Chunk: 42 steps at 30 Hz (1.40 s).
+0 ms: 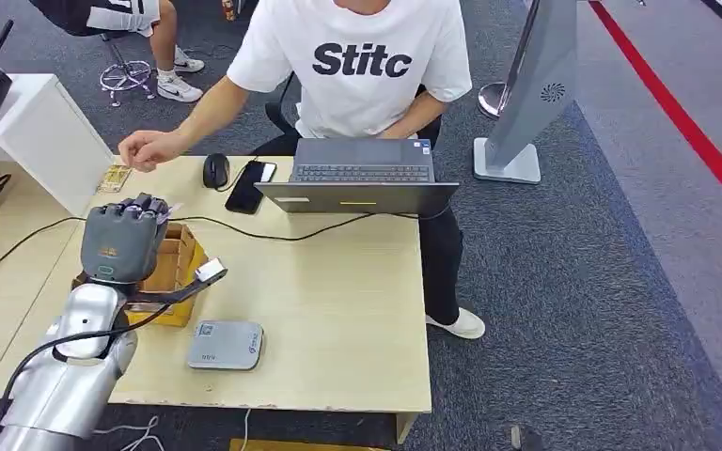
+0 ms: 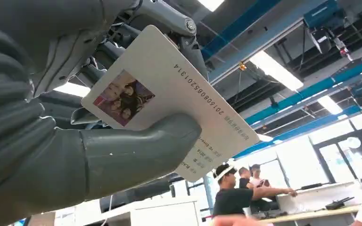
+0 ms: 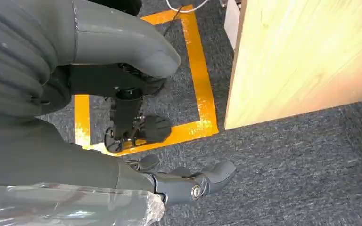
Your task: Pass the card to the sensor for recognition and then transmit it.
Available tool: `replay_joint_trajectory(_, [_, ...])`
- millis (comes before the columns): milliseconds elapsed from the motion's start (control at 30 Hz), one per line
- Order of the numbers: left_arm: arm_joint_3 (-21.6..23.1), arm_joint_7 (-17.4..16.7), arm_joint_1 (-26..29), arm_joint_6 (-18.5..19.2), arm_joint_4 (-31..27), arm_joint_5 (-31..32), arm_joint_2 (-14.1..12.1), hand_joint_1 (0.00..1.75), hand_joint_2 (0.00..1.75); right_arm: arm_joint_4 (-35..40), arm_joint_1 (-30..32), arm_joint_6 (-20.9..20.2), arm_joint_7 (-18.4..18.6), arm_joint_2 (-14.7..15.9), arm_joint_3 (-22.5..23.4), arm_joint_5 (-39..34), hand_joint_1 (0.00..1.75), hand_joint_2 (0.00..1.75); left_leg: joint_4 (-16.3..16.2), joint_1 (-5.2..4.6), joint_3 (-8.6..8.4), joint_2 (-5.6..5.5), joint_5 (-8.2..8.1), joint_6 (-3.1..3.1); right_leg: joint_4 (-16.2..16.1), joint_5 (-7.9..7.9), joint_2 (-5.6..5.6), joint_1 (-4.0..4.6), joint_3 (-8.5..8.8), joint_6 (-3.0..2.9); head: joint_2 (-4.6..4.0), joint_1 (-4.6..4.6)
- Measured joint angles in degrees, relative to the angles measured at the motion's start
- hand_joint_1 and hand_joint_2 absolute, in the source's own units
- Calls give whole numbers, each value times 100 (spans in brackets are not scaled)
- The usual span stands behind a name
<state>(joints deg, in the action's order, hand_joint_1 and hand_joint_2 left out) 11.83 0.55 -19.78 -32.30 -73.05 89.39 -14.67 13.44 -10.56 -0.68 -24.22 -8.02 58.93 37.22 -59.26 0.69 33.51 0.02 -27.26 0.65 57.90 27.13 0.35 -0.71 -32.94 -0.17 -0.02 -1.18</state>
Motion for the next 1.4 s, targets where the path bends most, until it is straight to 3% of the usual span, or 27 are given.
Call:
replay_joint_trajectory(200, [-124,126,109,-26,-93,-37,126,175,175,0,2,2,-9,2,26,-26,0,175,0,0,0,0,0,0,0,0,0,0,0,0,0,-2])
replay_joint_trajectory(300, [-359,506,460,-201,-405,-284,403,175,175,0,31,0,-55,4,81,-116,0,175,0,-3,0,0,-1,0,0,1,1,0,1,1,0,-2])
replay_joint_trajectory(400, [-623,948,1073,-360,-965,-751,858,175,175,0,106,-9,-131,4,157,-227,0,175,0,-5,1,3,-8,-6,-5,4,8,-1,0,6,0,-2])
replay_joint_trajectory(533, [-901,1281,1804,-442,-1428,-1043,1301,175,175,4,209,-11,-241,11,271,-315,0,175,0,-5,2,3,-19,-13,-9,11,6,-1,0,12,0,-4])
replay_joint_trajectory(700, [-1027,1591,2395,-437,-1519,-1263,1724,175,175,13,299,-9,-341,20,394,-424,0,175,0,-4,4,2,-20,-14,-9,12,1,-1,0,11,0,-2])
replay_joint_trajectory(867, [-1117,1797,2571,-450,-1390,-1314,1989,175,175,17,352,-37,-369,35,479,-463,0,175,1,-3,5,1,-18,-14,-9,11,-2,-1,0,12,0,-2])
replay_joint_trajectory(1133, [-1301,1860,2566,-335,-1184,-1379,2177,175,175,31,364,-17,-376,44,529,-437,0,175,1,-4,4,0,-16,-14,-8,8,-2,-1,1,11,0,-2])
replay_joint_trajectory(1400, [-1600,1900,2260,-391,276,-1292,2166,175,175,33,361,-24,-409,44,531,-378,0,175,1,-4,5,-2,-15,-14,-8,9,-4,-1,1,11,0,-2])
